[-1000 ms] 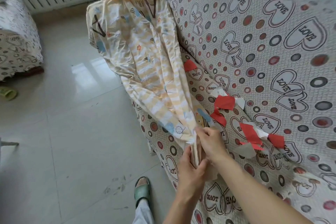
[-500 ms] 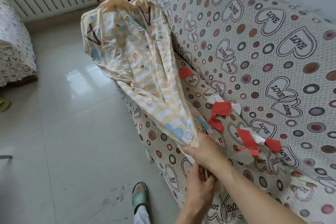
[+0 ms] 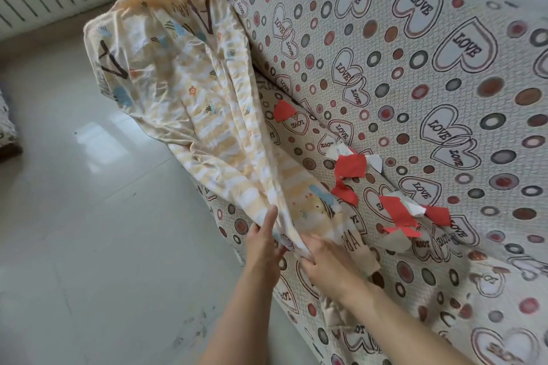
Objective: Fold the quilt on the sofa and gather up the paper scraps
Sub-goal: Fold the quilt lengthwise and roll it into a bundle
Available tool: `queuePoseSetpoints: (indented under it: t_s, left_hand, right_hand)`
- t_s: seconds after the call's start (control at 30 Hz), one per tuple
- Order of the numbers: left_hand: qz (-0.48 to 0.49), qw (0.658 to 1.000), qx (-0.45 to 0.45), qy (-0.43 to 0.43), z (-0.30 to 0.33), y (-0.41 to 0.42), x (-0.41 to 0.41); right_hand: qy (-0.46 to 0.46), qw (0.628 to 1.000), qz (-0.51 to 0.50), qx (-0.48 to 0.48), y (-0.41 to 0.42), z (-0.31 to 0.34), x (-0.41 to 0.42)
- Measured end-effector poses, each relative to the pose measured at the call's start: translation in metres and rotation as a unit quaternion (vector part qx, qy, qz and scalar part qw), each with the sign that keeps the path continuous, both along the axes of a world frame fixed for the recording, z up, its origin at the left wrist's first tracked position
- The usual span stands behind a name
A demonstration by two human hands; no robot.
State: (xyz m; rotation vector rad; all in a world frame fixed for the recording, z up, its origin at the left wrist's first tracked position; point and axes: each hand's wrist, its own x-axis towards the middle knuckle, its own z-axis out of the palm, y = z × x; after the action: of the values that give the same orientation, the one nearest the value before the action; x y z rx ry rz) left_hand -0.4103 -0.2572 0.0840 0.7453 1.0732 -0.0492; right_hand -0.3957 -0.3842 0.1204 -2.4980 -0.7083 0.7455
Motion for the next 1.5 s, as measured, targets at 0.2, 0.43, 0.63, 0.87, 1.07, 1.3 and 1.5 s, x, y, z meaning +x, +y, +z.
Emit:
queuePoseSetpoints:
  t_s: [0.2,0.43,0.63,0.87,1.07,1.3,1.5]
  left_hand:
    - [-0.142,0.982,0.117,0.046,0.001,0.017,0.023]
    - [-0.095,0.981,0.129,0.112,-0.023,0.018,0.025]
    - [-0.022,0.988,0.104,0.111,-0.037,0.024,0.022]
    - [-0.023,0.987,0.072,0.139,-0.058,0.034,0.016]
    - [-0.024,0.990,0.079,0.114,-0.076,0.036,0.013]
    - [-0.057,0.988,0.089,0.109,-0.090,0.031,0.009]
    - [-0.061,0.984,0.113,0.120,-0.099,0.027,0.001]
  right_hand:
    - [-0.021,0.994,0.089,-0.053,0.011,-0.008,-0.002]
    - [0.001,0.995,0.088,-0.039,0.017,-0.029,-0.012]
    - [0.052,0.997,0.053,0.029,0.016,-0.038,-0.011]
    - [0.060,0.986,-0.113,0.107,0.023,-0.070,0.001]
    - [0.071,0.971,-0.219,0.065,0.016,-0.106,0.028]
    - [0.099,0.956,-0.271,0.061,0.007,-0.135,0.036]
    - [0.139,0.960,-0.239,0.036,-0.008,-0.149,0.042]
